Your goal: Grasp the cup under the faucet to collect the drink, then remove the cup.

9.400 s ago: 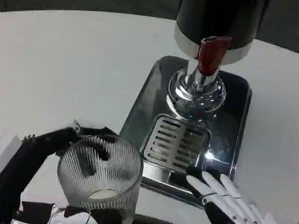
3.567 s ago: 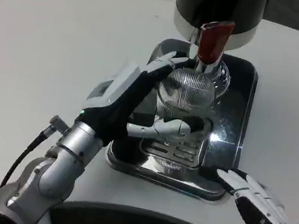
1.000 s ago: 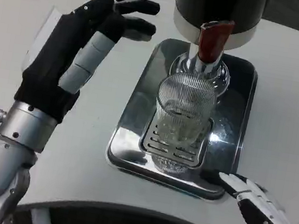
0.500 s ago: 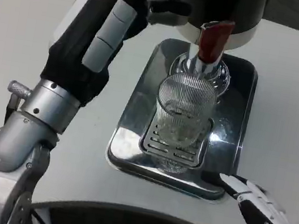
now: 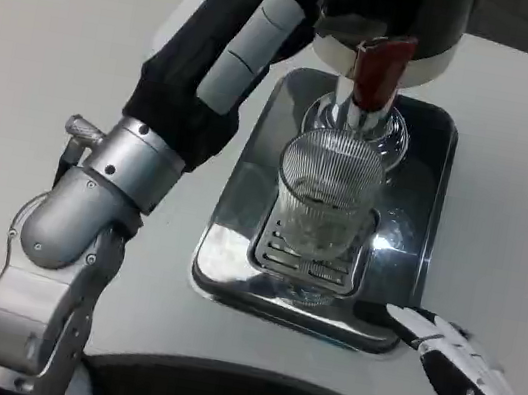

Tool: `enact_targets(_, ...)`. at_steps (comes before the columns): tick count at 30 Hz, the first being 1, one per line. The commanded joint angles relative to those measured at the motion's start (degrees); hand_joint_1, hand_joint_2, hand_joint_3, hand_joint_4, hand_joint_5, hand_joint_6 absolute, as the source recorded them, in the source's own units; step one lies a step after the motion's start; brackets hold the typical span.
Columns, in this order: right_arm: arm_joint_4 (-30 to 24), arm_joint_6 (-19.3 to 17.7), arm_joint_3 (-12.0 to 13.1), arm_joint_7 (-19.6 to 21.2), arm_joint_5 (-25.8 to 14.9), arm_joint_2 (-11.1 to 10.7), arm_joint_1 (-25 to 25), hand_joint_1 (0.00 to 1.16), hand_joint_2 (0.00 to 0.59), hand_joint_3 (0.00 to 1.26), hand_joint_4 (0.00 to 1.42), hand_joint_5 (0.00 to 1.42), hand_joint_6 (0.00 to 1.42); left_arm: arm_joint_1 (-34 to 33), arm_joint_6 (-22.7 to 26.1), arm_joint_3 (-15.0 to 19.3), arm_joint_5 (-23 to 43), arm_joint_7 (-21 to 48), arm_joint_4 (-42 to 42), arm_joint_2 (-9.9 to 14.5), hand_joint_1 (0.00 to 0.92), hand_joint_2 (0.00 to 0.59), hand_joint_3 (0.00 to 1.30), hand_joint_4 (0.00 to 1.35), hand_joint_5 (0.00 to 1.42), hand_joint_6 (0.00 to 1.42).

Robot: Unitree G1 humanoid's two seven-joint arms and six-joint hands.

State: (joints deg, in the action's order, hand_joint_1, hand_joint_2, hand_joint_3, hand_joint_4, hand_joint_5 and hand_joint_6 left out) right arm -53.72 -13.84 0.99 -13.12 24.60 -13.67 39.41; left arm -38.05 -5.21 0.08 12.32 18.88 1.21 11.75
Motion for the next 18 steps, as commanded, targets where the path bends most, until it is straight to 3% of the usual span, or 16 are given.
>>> enact_targets(1, -0.15, -0.57, 0.1, 0.31, -0.16, 0.23, 0.38, 0.63, 0.504, 0.21, 0.15, 0.09, 0.02, -1.37, -0.32, -1.18, -0.72, 1.84, 3.12, -0.94, 0.076, 0.102, 0.28, 0.21, 0.31, 0.29)
enact_targets(18, 0.12, -0.19, 0.26, 0.34, -0.43, 0.49, 0.01, 0.63, 0.504, 0.21, 0.16, 0.1, 0.03, -2.99, -1.72, -4.56, -2.11, 8.77, 6.57, -1.51, 0.076, 0.104, 0.26, 0.16, 0.27, 0.25)
